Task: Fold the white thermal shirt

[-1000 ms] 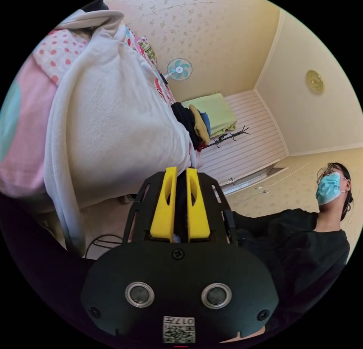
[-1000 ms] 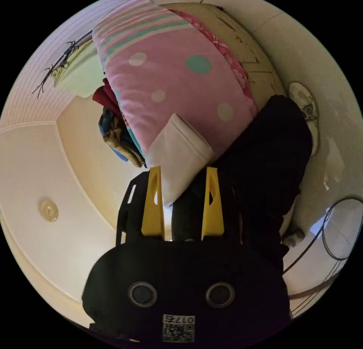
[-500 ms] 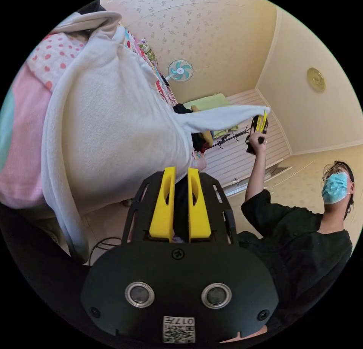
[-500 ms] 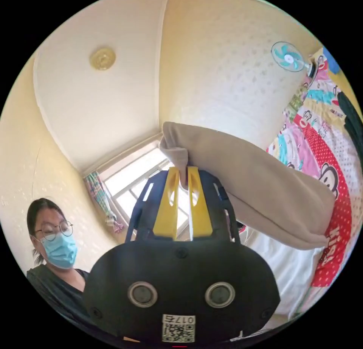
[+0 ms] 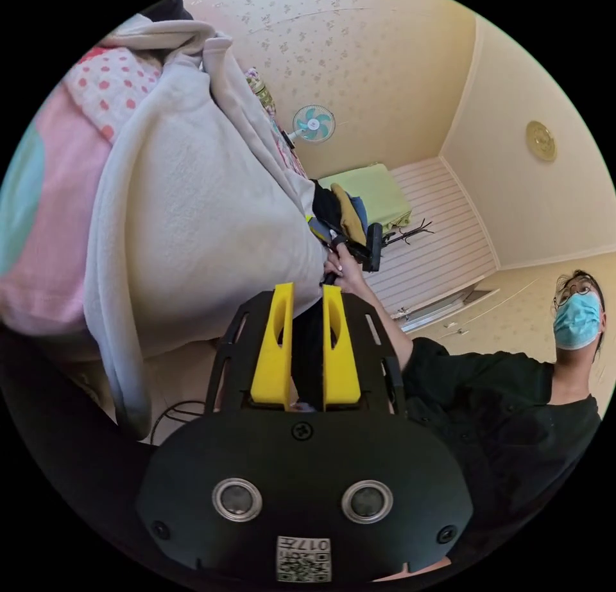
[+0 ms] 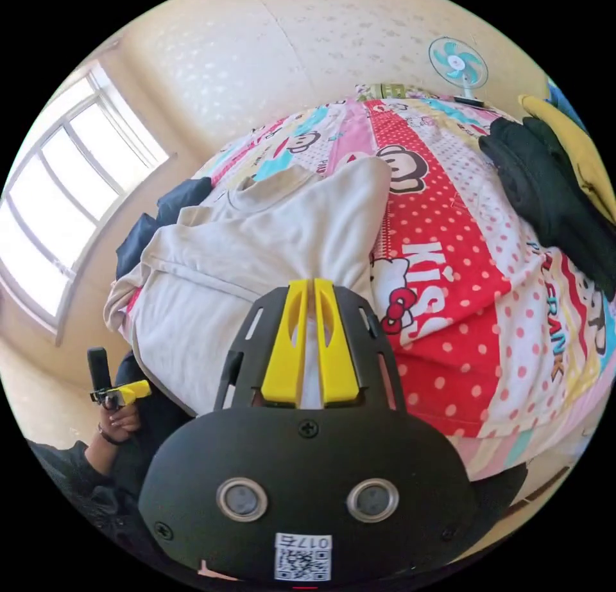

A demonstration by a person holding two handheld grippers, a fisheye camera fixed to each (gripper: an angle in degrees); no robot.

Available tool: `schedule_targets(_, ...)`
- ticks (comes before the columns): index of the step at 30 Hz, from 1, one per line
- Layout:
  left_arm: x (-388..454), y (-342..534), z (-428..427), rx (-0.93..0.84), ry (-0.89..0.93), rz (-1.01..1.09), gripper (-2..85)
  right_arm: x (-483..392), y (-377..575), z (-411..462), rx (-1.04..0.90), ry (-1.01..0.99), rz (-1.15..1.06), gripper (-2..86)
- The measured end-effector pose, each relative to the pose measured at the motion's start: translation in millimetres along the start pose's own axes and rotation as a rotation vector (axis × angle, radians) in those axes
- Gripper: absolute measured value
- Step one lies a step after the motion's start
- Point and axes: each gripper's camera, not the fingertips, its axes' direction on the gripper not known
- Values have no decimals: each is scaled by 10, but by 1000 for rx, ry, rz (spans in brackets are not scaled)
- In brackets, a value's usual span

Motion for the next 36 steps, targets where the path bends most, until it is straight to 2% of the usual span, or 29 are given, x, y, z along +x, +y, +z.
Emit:
schedule_targets(2,146,11,90,7,-55,52,78,-182,62,-69,63,81,16,26)
schedule_targets(3,276,-12,124,23,-89,99,78,-335,135,-129,157,122,-15,24)
schedule_targets(6,637,-280,141,121,-186,239,79,-596,284,-60,326,38,-164,29)
schedule_targets(8,805,-636,164,179,-270,307,83,-677,250,196,282,41,-213,32)
schedule_targets(13,969,-1884,600,172,-412,462,108,-673,275,1585,-1,330,-249,29)
schedule_targets(16,677,-2443,1262,23,-670,468,109,-678,422,1791,37,356,-267,22)
schedule_targets(17,301,-2594,1588,-143,-804,345,96,-669,437,1826,34,355,-267,21)
schedule_targets(18,-164,-2618,1813,-269,-847,160,73,-637,503,1867,55,343,-267,19)
schedule_targets(20,-241,-2425,1562,-64,-741,91,55,-580,596,1933,75,327,-267,17)
schedule_targets(23,-260,-2025,1269,25,-617,-25,20,-505,728,2028,92,321,-262,12)
schedule_targets(25,-220,-1702,1087,76,-597,-25,8,-474,860,2104,121,337,-273,8)
schedule_targets(27,-142,-1285,585,237,-569,-71,13,-457,926,2170,135,355,-282,7)
schedule_targets(28,-125,-1201,427,289,-587,-99,33,-444,945,2225,134,368,-285,7)
schedule_targets(30,53,-899,-299,561,-726,-152,93,-427,958,2316,124,393,-289,6)
schedule_targets(31,113,-850,-468,628,-771,-147,104,-420,973,2370,121,412,-294,6)
schedule_targets(33,277,-848,-964,764,-1021,-141,141,-408,1008,2431,125,439,-304,6)
schedule_targets(35,137,-1046,-1172,704,-1126,-198,151,-382,1042,2480,130,457,-312,7)
schedule_targets(36,-115,-1241,-1227,585,-1100,-234,148,-351,1056,2503,131,460,-314,7)
